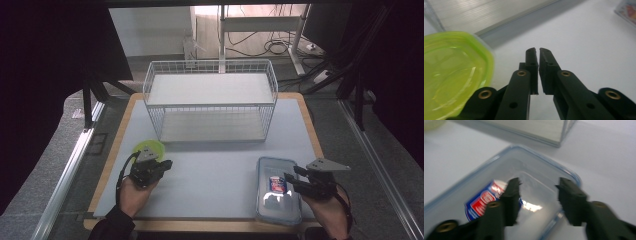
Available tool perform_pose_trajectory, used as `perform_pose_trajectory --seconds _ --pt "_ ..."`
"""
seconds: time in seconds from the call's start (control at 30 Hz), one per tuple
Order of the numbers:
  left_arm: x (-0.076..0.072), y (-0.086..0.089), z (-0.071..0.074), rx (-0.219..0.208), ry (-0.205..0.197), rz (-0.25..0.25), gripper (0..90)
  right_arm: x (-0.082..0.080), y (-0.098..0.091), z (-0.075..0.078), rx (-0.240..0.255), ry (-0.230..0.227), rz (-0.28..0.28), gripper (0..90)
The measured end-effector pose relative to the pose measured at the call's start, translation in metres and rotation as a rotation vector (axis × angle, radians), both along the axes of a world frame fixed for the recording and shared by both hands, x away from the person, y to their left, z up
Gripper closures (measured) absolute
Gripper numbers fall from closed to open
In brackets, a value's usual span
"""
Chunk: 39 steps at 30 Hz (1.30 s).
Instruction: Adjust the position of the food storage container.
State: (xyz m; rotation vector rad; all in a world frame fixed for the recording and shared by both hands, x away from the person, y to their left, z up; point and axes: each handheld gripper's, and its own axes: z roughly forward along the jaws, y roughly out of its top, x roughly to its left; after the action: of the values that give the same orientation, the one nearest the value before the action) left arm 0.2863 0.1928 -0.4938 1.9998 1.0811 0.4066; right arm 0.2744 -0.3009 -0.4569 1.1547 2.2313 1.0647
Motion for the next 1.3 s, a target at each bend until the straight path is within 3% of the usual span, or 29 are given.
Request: perform_pose_trajectory --seconds 0.03,0.13,0.2,0.33,0.53,0.7,0.97,1.3 --pt "-0.003 -0.002 0.0 -0.004 -0.009 -0.013 84.2 0.0 0.0 0.0 0.0 0.0 0.0 65.7" --pt "-0.01 -0.008 0.0 0.002 -0.027 -0.041 77.2 -0.009 -0.014 0.0 -0.013 0.011 -0.027 84.7" --pt "-0.016 -0.012 -0.001 0.002 -0.046 -0.06 71.9 -0.013 -0.021 0.0 -0.012 0.013 -0.046 89.7" --pt "-0.021 -0.015 -0.002 0.01 -0.054 -0.071 67.2 -0.019 -0.028 -0.007 -0.029 0.058 -0.076 90.0" --pt "-0.025 -0.018 -0.005 -0.004 -0.034 -0.102 73.6 -0.024 -0.025 -0.016 -0.048 0.11 -0.071 90.0" --pt "-0.024 -0.019 -0.005 -0.028 -0.022 -0.124 79.3 -0.022 -0.025 -0.017 -0.028 0.114 -0.08 90.0" --pt "-0.021 -0.019 -0.007 -0.052 0.006 -0.143 83.2 -0.009 -0.007 -0.019 -0.007 0.116 -0.043 90.0" --pt "-0.022 -0.022 -0.006 -0.046 0.007 -0.167 84.8 0.019 0.05 -0.02 -0.034 0.122 0.097 90.0"
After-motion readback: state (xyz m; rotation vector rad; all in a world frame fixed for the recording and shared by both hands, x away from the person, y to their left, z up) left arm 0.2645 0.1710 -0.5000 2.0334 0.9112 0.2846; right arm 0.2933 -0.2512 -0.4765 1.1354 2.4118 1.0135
